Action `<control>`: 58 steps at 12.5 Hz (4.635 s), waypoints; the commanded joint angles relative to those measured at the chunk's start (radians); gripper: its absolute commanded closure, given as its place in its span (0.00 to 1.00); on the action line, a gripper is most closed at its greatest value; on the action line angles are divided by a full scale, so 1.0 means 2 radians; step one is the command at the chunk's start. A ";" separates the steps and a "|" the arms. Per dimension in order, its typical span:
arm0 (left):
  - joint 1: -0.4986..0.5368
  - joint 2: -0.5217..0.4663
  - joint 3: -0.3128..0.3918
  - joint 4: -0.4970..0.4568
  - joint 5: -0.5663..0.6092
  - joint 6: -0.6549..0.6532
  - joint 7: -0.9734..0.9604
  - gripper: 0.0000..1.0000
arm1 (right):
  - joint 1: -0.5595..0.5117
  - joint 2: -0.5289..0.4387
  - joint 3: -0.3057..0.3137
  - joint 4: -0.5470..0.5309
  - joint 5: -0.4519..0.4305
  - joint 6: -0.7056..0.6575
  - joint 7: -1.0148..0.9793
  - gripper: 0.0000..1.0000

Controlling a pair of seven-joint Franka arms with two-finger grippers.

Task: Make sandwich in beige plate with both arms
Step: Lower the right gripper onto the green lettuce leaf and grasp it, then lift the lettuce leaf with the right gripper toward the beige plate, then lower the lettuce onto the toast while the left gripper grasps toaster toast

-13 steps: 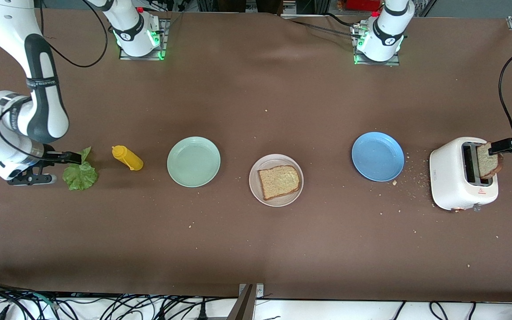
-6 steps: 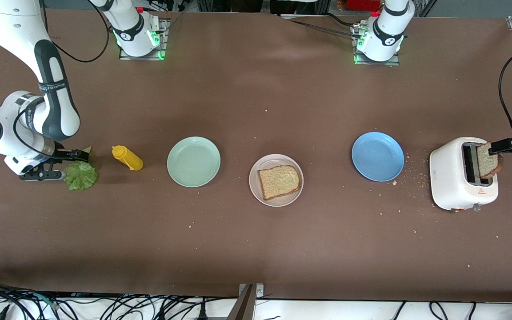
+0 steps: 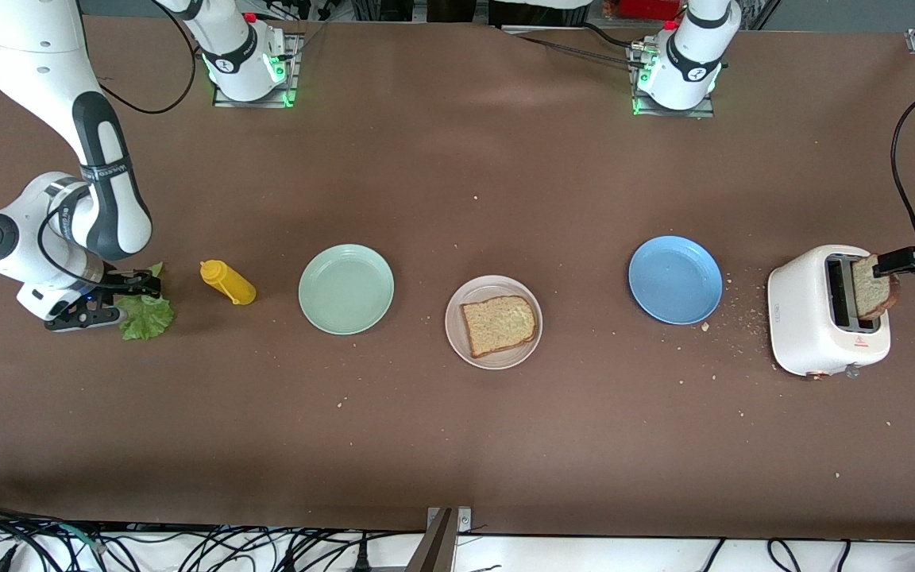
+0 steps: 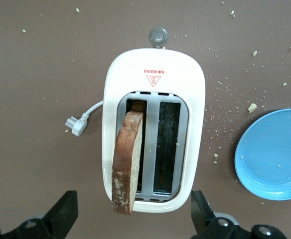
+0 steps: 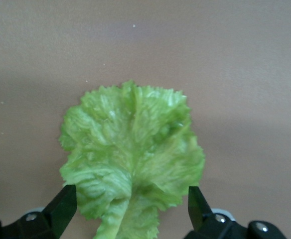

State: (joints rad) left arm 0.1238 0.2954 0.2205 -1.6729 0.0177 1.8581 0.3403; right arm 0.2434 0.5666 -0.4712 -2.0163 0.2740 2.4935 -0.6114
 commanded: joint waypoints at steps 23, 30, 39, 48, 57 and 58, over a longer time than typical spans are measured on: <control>-0.001 -0.001 0.002 -0.002 -0.013 0.001 0.005 0.00 | 0.015 0.003 -0.018 0.321 -0.020 -0.431 0.056 1.00; -0.001 0.003 0.002 -0.001 -0.013 0.001 0.006 0.00 | 0.133 0.003 -0.015 0.394 0.042 -0.514 0.379 1.00; 0.006 0.049 0.002 -0.003 -0.013 0.020 0.007 0.23 | 0.204 0.047 0.114 0.396 0.125 -0.311 0.815 1.00; 0.013 0.053 0.005 0.010 -0.004 0.004 0.011 1.00 | 0.243 0.164 0.209 0.396 0.130 0.041 1.003 1.00; -0.009 0.053 0.002 0.214 -0.013 -0.240 0.004 1.00 | 0.247 0.210 0.233 0.395 0.128 0.080 1.001 1.00; -0.016 0.053 -0.001 0.217 -0.014 -0.251 0.003 1.00 | 0.248 0.211 0.233 0.396 0.128 0.080 1.001 1.00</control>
State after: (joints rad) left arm 0.1170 0.3870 0.2171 -1.2773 0.0173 1.4084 0.3410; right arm 0.7350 0.9667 -0.0126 -1.2536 0.5135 2.6458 1.3974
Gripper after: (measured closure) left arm 0.921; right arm 0.907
